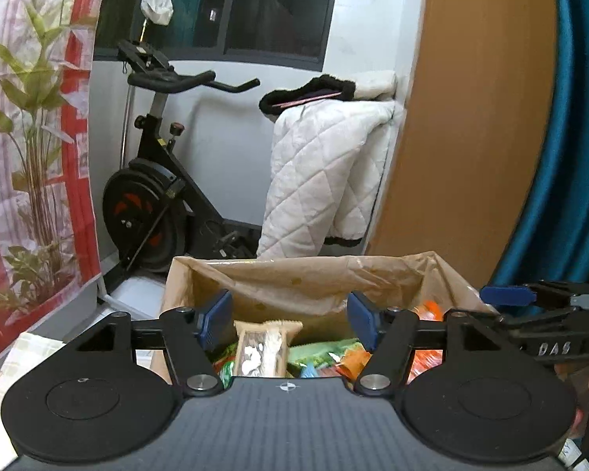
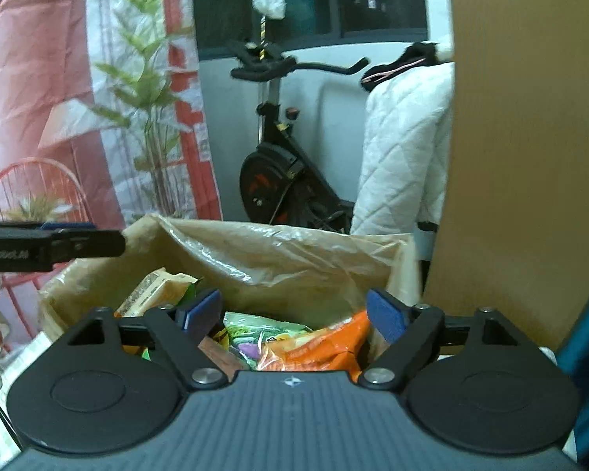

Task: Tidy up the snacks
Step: 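Carry wafer bar and chip bag over the lined box and open both grippers, then grasp the gold foil pouch with left gripper while right grasps red snack packet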

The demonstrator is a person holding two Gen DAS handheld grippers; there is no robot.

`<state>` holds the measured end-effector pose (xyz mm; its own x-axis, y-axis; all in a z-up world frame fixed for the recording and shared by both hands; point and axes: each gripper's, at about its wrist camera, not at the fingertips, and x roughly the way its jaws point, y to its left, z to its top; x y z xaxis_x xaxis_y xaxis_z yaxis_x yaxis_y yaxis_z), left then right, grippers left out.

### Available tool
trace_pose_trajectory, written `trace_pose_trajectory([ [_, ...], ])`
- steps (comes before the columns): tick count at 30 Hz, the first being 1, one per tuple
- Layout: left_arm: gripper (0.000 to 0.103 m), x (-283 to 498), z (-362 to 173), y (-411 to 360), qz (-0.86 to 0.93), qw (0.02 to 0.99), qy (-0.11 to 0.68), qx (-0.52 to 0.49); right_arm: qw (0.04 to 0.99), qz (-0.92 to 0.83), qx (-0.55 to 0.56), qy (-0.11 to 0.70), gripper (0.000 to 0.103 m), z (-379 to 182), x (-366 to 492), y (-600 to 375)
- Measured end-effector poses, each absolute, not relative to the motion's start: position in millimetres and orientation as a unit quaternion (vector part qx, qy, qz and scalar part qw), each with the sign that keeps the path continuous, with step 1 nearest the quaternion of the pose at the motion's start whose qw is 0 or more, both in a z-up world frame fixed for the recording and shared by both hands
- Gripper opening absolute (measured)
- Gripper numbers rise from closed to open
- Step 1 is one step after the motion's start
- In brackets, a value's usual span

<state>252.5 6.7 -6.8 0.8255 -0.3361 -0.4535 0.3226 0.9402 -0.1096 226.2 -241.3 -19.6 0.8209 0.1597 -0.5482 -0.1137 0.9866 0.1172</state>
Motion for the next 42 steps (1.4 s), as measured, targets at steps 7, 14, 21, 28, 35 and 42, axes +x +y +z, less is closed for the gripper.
trace_pose_trajectory([
  [7, 0.067, 194, -9, 24, -0.167, 0.957, 0.236, -0.017, 0.955, 0.069, 0.068, 0.279, 0.084, -18, 157, -254],
  [14, 0.067, 149, -23, 46, -0.144, 0.959, 0.241, -0.027, 0.955, 0.069, 0.085, 0.277, 0.082, -29, 93, -268],
  [21, 0.067, 131, -56, 47, -0.137, 0.955, 0.261, -0.017, 0.948, 0.043, 0.068, 0.308, 0.079, -66, 61, -280],
  [28, 0.067, 142, -96, 43, -0.130, 0.942, 0.307, -0.033, 0.927, 0.010, 0.037, 0.374, 0.074, -122, 55, -288],
  [35, 0.067, 151, -117, 43, -0.128, 0.936, 0.329, -0.012, 0.903, 0.001, 0.041, 0.427, 0.072, -168, 52, -301],
  [42, 0.067, 158, -133, 39, -0.132, 0.928, 0.348, -0.009, 0.892, 0.006, 0.024, 0.450, 0.068, -193, 57, -303],
])
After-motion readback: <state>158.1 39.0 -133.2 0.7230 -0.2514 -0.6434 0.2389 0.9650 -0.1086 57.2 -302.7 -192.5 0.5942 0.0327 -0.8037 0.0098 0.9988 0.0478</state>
